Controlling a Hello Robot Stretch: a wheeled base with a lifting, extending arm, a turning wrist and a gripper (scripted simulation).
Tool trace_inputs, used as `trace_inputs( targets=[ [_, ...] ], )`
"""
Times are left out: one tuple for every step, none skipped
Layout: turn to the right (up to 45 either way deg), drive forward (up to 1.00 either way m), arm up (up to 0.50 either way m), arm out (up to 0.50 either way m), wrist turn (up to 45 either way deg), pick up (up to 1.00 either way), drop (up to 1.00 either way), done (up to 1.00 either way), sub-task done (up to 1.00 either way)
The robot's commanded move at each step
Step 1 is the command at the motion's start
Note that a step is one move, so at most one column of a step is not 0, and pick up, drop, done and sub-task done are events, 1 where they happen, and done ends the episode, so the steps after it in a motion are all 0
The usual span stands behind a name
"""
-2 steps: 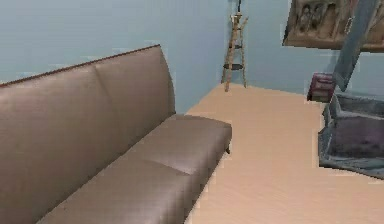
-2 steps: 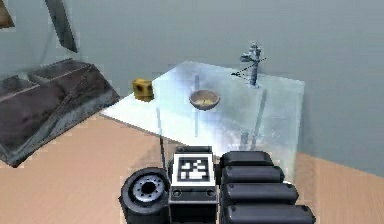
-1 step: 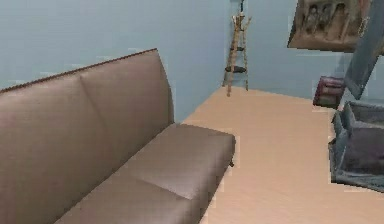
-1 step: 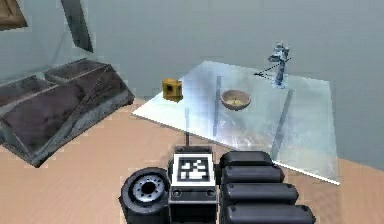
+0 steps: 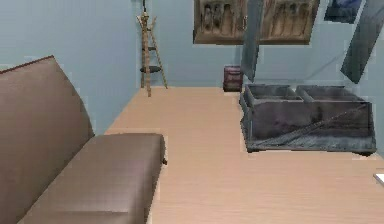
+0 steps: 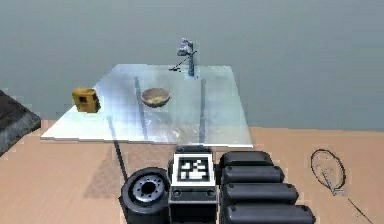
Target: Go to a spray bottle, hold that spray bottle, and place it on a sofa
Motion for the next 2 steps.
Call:
trace_inputs(
  targets=[
    [0.0,0.35,0.00,0.00,0.0,0.00,0.00,0.00,0.00],
    [9.0,0.00,0.00,0.00,0.0,0.00,0.00,0.00,0.00]
  ],
)
